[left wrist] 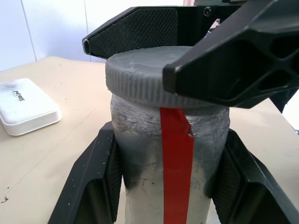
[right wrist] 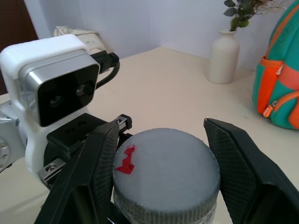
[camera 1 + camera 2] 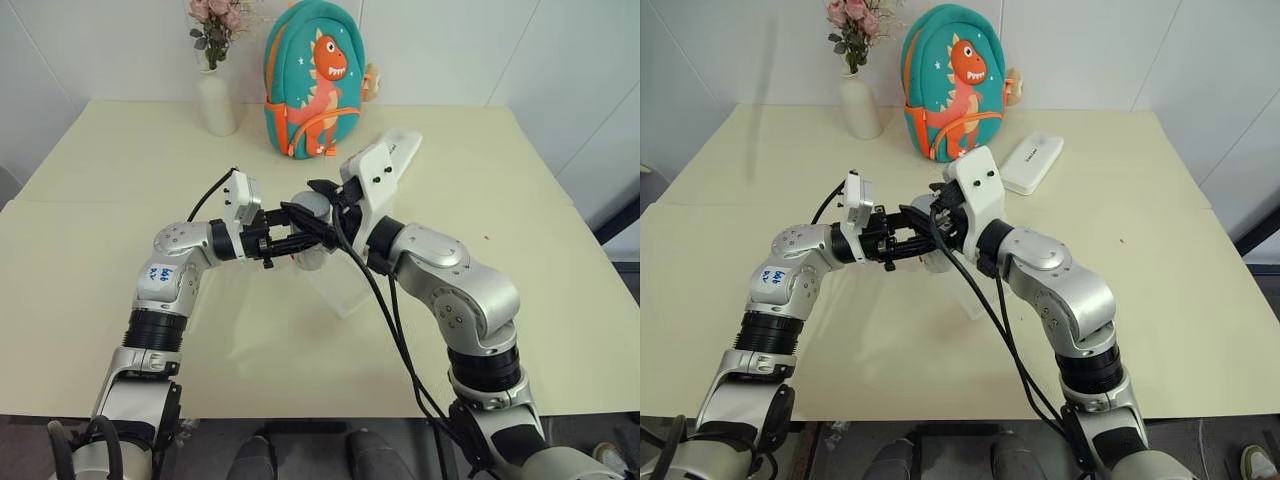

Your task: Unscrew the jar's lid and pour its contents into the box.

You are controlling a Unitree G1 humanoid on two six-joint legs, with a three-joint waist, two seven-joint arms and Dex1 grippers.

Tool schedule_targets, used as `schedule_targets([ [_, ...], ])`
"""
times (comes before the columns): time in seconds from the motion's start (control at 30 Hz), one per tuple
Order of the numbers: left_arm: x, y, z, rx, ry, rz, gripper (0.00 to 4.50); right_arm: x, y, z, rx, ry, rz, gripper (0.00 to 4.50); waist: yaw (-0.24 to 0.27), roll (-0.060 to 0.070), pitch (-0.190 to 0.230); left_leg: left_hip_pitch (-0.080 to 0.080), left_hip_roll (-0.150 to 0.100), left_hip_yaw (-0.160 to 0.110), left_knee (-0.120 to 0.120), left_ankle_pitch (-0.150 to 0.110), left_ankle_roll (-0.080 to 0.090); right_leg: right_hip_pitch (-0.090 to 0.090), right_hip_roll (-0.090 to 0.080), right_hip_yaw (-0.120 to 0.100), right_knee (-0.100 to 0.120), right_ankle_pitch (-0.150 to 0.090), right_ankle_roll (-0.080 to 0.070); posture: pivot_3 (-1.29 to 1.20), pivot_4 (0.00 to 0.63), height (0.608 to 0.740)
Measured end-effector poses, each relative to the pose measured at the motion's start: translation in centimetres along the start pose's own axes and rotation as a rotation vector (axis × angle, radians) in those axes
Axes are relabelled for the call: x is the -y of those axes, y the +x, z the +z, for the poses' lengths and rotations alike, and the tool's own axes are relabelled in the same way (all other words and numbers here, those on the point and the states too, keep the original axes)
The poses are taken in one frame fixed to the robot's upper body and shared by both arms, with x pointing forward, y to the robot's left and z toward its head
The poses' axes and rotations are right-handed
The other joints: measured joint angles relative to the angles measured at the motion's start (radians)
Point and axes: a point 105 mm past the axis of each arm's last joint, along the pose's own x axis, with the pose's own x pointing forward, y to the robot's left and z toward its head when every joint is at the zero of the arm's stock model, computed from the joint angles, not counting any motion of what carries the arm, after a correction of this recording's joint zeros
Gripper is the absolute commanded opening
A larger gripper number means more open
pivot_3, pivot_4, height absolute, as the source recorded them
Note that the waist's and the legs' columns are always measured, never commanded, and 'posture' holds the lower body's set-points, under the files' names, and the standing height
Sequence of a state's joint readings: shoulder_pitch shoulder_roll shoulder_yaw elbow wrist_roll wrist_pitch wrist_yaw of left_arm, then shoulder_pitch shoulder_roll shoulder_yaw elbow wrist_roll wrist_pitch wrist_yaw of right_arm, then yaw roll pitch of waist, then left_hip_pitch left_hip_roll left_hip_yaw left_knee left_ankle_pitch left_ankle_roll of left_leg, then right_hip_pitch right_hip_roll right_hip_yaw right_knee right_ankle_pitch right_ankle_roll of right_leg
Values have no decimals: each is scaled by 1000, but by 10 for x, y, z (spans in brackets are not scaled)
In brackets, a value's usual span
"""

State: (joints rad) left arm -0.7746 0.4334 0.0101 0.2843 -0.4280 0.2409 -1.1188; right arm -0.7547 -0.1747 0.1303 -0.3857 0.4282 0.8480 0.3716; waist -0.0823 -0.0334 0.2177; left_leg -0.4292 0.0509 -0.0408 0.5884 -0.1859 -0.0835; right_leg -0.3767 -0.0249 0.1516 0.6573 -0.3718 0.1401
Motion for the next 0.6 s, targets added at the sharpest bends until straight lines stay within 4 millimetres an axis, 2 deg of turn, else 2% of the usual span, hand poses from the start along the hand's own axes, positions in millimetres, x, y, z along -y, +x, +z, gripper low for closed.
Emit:
schedule_targets([
  [0.6, 26, -1, 2, -24, 7, -226, 2055, -6, -25, 0, -31, -26, 425, 2560, -1, 0, 0, 0, 0, -1, 0, 0, 0, 0, 0, -1, -1, 0, 0, 0, 150, 740],
])
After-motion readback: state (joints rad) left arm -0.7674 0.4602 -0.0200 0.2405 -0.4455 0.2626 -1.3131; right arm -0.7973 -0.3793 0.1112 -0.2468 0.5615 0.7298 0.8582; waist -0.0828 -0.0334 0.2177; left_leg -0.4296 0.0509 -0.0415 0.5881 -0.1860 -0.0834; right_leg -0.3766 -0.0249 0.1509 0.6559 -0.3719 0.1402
